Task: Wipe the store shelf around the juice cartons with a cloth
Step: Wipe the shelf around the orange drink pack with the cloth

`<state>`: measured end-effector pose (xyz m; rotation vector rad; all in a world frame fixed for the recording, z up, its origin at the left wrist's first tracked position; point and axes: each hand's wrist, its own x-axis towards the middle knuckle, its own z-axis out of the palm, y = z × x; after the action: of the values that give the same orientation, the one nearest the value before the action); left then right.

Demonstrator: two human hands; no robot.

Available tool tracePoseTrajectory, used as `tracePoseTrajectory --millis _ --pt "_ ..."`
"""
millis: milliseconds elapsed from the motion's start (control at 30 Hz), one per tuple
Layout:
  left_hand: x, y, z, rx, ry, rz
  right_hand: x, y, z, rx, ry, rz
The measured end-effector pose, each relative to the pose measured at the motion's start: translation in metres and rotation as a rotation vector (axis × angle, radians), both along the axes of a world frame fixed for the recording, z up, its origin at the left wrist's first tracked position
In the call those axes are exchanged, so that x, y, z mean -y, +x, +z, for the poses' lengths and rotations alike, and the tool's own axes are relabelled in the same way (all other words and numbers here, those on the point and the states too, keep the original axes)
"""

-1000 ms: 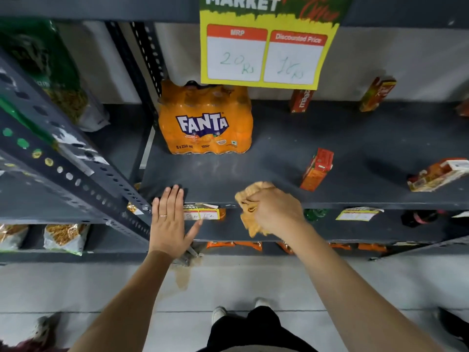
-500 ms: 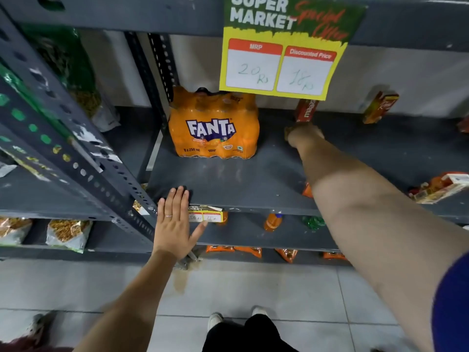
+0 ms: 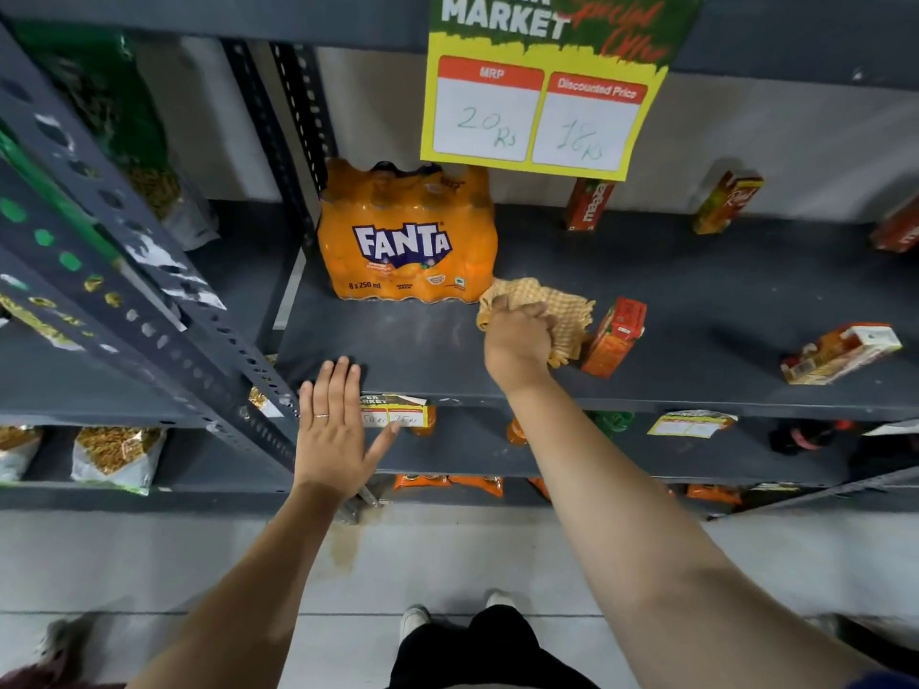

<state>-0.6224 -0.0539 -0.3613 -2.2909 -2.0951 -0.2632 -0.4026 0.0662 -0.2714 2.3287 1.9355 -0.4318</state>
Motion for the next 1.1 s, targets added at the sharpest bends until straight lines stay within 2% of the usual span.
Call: tracePoseTrajectory --millis 100,267,367,467,533,667,767,933,1000,1100 --pt "0.0 -0.001 0.0 0.009 0.011 -0.015 0.029 0.004 -0.003 -0.007 0.057 0.085" --pt "0.002 -0.002 0.001 0.09 0.028 -0.044 0.077 0.005 0.009 -0.051 0.038 0.186" --pt "0.002 0.009 0.007 0.268 0.103 0.032 0.113 0.008 0.015 -0.089 0.048 0.277" --pt "-0.009 0.049 0.038 0.493 0.214 0.181 0.149 0.026 0.014 -0.22 0.066 0.294" --pt "-0.02 0.095 0.067 0.574 0.235 0.107 0.165 0.048 0.012 -0.314 0.088 0.263" --pt "-0.048 0.203 0.104 0.625 -0.072 -0.186 0.187 0.108 0.003 -0.412 0.084 0.13" --pt "-0.064 0.257 0.11 0.722 -0.229 -0.075 0.199 0.163 0.002 -0.424 0.123 0.1" --pt "-0.068 0.287 0.1 0.754 -0.077 0.116 0.193 0.253 0.008 -0.419 0.172 -0.017" --pt "-0.074 0.281 0.094 0.784 -0.126 0.118 0.183 0.277 0.015 -0.451 0.223 -0.027" --pt "-0.087 0.265 0.095 0.862 -0.34 -0.004 0.156 0.297 0.028 -0.486 0.362 -0.001"
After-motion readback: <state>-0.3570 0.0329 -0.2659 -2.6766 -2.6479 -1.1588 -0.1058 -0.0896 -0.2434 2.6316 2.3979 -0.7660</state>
